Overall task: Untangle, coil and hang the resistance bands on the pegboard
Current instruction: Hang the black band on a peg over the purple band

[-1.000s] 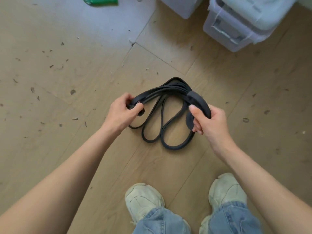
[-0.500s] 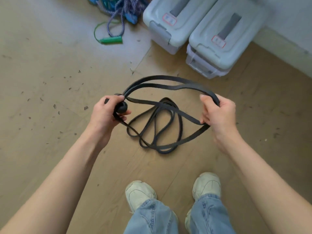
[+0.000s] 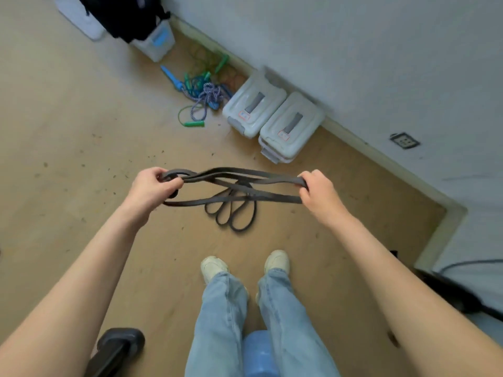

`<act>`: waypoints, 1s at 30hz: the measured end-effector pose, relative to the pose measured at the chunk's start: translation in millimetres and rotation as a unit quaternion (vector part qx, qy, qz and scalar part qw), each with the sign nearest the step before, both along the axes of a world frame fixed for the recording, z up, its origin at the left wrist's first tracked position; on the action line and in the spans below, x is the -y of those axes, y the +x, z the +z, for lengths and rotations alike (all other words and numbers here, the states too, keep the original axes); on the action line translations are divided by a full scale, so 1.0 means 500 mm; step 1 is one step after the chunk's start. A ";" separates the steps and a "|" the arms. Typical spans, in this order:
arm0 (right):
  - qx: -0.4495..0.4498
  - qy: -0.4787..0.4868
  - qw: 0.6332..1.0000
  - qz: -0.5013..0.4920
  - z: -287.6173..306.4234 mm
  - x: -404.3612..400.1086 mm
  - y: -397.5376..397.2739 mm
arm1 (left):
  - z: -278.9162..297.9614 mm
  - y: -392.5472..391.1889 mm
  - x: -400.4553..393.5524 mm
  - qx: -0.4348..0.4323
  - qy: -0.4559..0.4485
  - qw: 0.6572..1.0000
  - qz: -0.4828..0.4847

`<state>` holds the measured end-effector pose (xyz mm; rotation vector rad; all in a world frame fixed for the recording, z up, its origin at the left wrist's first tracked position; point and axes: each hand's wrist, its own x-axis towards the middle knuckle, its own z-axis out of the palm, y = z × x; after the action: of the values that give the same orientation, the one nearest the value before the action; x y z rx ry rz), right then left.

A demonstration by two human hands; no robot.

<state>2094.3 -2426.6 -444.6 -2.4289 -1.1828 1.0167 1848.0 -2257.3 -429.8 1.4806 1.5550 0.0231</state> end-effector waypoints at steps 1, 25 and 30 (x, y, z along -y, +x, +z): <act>0.027 0.003 0.999 0.044 0.046 0.003 0.005 | 0.049 0.011 0.004 -0.014 0.017 0.999 -0.034; 0.135 0.407 0.891 0.150 0.760 0.038 -0.010 | 0.752 0.231 0.050 0.196 -0.198 0.894 -0.351; 0.115 0.422 0.894 0.094 0.791 0.052 0.004 | 0.821 0.262 0.047 0.173 -0.151 0.861 -0.453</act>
<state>2096.0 -2452.8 -49.3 -1.7696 -1.5368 0.1447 1978.9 -2280.8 -19.2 1.6964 0.4426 -0.4589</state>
